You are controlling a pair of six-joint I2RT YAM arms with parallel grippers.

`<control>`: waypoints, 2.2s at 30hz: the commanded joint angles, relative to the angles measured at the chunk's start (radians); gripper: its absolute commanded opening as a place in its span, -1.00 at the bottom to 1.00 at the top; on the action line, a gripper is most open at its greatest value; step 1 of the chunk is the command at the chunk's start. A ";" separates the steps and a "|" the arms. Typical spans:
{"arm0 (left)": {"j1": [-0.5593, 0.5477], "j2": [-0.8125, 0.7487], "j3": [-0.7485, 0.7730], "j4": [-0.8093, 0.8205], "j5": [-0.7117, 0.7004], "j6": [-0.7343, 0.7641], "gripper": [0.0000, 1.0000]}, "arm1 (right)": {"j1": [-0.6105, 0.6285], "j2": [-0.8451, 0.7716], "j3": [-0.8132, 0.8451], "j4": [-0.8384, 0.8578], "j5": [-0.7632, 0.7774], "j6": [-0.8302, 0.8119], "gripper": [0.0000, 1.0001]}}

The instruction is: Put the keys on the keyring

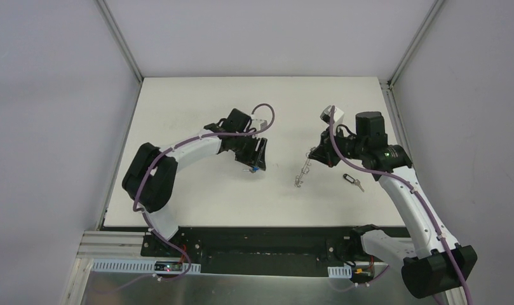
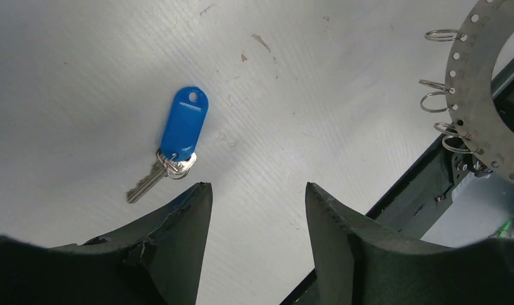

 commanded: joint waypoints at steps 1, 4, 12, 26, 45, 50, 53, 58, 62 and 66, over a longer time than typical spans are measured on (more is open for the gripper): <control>0.019 -0.084 0.007 -0.027 -0.073 0.134 0.14 | -0.014 -0.029 -0.006 0.039 -0.044 0.013 -1.00; 0.019 -0.072 0.006 -0.049 -0.138 0.150 0.14 | -0.020 -0.032 -0.013 0.047 -0.048 0.014 -1.00; 0.013 0.052 0.086 -0.112 -0.178 0.150 -0.05 | -0.031 -0.041 -0.021 0.044 -0.050 0.016 -1.00; -0.002 0.100 0.087 -0.114 -0.171 0.127 -0.22 | -0.039 -0.043 -0.038 0.051 -0.068 0.020 -1.00; -0.012 0.162 0.121 -0.113 -0.194 0.119 -0.59 | -0.047 -0.044 -0.048 0.052 -0.077 0.025 -1.00; -0.012 0.162 0.138 -0.116 -0.189 0.125 -0.78 | -0.046 -0.040 -0.046 0.052 -0.080 0.026 -1.00; -0.010 0.158 0.154 -0.129 -0.185 0.129 -0.92 | -0.046 -0.039 -0.046 0.052 -0.079 0.026 -1.00; -0.010 0.141 0.170 -0.145 -0.178 0.135 -1.00 | -0.046 -0.034 -0.043 0.052 -0.082 0.026 -1.00; -0.010 0.115 0.168 -0.147 -0.169 0.166 -1.00 | -0.046 -0.030 -0.043 0.050 -0.082 0.026 -1.00; -0.010 0.074 0.139 -0.119 -0.157 0.205 -1.00 | -0.046 -0.021 -0.038 0.049 -0.084 0.021 -1.00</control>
